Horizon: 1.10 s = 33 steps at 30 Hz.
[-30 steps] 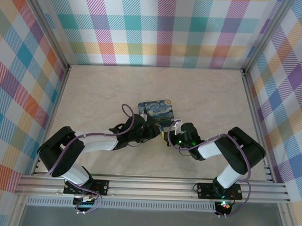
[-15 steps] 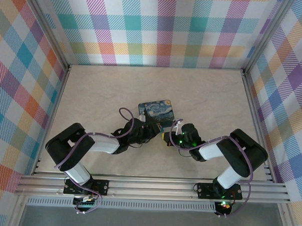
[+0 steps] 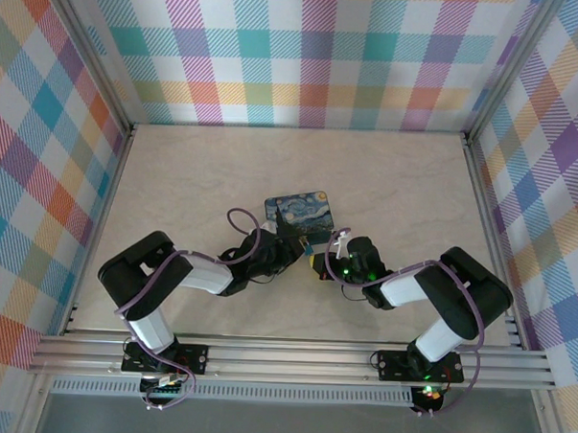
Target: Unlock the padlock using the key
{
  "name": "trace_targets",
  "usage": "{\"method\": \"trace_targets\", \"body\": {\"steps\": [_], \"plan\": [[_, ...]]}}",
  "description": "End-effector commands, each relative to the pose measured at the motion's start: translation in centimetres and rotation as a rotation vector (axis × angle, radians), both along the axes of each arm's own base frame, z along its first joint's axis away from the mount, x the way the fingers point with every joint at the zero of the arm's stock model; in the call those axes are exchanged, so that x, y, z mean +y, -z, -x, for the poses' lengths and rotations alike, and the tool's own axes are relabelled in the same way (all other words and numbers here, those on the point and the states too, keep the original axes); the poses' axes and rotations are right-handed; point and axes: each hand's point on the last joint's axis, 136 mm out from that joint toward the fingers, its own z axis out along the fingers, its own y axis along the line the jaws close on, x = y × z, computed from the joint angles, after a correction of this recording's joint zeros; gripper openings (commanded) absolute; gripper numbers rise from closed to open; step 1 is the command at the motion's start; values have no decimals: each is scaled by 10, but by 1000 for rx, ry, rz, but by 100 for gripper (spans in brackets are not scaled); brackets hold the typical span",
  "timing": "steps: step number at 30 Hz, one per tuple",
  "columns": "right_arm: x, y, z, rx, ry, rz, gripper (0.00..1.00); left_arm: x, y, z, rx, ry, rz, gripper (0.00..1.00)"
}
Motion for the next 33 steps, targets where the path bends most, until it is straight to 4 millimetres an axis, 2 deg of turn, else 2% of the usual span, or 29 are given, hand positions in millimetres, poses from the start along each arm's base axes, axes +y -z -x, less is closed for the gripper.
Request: {"method": "trace_targets", "body": {"steps": [1, 15, 21, 27, 33], "plan": [[9, -11, 0, -5, -21, -42, 0, -9, -8, -7, -50, -20, 44, 39], [11, -12, 0, 19, -17, -55, 0, -30, -3, -12, -37, -12, 147, 38], [13, -20, -3, 23, -2, -83, 0, -36, -3, -12, -29, 1, 158, 38], [2, -18, -5, 20, 38, -37, 0, -24, -1, -9, -31, -22, 130, 39], [4, -17, -5, 23, 22, -33, 0, -12, -4, -11, -39, -30, 97, 40]]}}
